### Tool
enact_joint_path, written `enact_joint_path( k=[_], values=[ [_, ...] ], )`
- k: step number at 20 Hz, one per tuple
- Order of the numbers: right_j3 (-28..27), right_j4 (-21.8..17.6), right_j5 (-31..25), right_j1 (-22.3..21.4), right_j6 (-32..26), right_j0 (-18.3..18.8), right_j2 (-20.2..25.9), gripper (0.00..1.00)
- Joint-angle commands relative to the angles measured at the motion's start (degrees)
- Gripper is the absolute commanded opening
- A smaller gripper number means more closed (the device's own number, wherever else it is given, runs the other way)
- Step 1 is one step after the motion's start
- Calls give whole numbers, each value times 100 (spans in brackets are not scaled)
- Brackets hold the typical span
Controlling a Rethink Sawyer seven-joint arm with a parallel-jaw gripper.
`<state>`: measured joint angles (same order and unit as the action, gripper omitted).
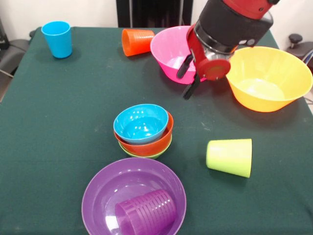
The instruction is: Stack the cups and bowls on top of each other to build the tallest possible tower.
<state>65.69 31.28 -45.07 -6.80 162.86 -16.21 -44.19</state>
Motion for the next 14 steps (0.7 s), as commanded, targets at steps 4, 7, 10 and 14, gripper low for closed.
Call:
enact_joint_path(
  k=[4, 7, 10, 14],
  values=[
    [405, 128, 630, 273, 744, 28, 1158, 100],
    [411, 132, 641, 277, 755, 32, 1175, 100],
    [402, 129, 590, 274, 787, 6, 1147, 100],
    [443, 93, 178, 71, 774, -43, 1058, 100]
  ],
)
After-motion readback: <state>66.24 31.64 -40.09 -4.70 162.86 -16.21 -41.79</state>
